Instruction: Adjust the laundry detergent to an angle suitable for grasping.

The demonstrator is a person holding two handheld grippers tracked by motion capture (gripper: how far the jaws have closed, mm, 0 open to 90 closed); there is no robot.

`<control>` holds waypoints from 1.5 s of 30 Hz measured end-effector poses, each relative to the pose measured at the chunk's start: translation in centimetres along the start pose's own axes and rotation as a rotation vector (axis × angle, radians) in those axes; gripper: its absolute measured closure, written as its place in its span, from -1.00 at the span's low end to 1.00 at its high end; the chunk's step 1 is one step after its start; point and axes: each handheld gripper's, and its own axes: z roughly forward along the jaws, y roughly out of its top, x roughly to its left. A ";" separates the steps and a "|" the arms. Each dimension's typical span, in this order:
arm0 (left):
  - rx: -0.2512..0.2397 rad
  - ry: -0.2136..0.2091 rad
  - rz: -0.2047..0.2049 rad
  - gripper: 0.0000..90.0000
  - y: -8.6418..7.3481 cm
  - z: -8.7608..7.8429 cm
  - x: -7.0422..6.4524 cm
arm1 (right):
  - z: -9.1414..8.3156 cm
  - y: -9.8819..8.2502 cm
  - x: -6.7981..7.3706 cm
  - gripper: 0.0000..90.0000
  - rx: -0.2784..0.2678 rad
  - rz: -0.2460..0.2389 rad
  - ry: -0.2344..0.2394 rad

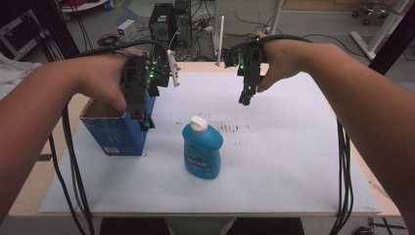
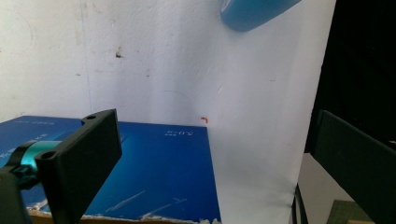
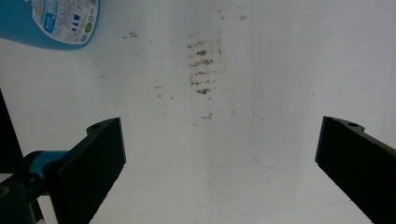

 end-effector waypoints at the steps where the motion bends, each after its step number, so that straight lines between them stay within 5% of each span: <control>1: 0.001 0.000 -0.003 -0.96 0.0 0.0 0.0 | 0.0 0.1 0.1 -0.98 -0.002 0.000 0.000; 28: 0.030 0.008 -0.043 -0.96 0.4 0.1 0.1 | -0.8 0.0 0.4 -0.98 -0.013 -0.021 -0.020; 45: 0.008 -0.006 -0.022 -0.96 0.9 0.1 0.3 | -1.0 -0.6 0.1 -0.98 -0.016 -0.008 -0.026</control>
